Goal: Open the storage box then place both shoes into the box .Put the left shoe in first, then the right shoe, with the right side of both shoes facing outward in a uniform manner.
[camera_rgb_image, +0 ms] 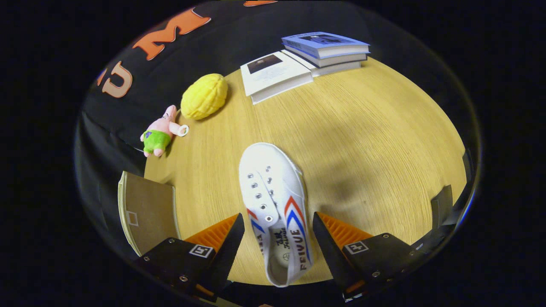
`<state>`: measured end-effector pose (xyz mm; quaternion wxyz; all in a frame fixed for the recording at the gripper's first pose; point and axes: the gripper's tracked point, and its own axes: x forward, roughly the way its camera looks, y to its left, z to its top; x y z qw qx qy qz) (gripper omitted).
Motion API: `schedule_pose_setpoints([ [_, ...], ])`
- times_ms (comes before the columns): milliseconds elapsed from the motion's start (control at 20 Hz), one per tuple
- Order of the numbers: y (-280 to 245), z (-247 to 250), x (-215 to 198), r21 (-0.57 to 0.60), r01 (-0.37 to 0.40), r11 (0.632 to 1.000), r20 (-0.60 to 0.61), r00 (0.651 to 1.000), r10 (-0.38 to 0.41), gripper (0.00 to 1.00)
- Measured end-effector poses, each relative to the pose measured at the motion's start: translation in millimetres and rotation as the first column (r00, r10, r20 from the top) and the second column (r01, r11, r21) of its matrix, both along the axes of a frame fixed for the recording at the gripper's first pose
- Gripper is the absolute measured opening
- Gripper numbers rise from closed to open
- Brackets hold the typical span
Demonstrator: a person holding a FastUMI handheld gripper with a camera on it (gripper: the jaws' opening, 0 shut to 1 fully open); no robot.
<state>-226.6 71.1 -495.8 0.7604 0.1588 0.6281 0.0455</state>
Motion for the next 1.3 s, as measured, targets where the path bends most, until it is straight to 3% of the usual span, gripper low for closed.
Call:
schedule_pose_setpoints([
  [200, 4, -10, 0, 0.05, 0.008, 0.999, -0.029, 1.0, -0.006, 0.95],
  [400, 5, -5, 8, 0.127, 0.04, 0.991, -0.032, 0.999, -0.036, 0.84],
  [550, -2, -13, -1, 0.123, -0.006, 0.992, -0.054, 0.998, 0.012, 0.77],
  [700, -1, -21, -4, 0.124, -0.046, 0.991, -0.062, 0.997, 0.054, 0.77],
  [800, 8, -28, -4, 0.157, -0.035, 0.987, -0.079, 0.996, 0.047, 0.69],
  [950, 3, -32, -2, 0.116, 0.031, 0.993, -0.099, 0.995, -0.019, 0.42],
  [1150, 18, -20, -6, 0.181, 0.116, 0.977, -0.106, 0.989, -0.098, 0.22],
  [1300, 47, -13, -11, 0.217, 0.121, 0.969, -0.113, 0.989, -0.098, 0.18],
])
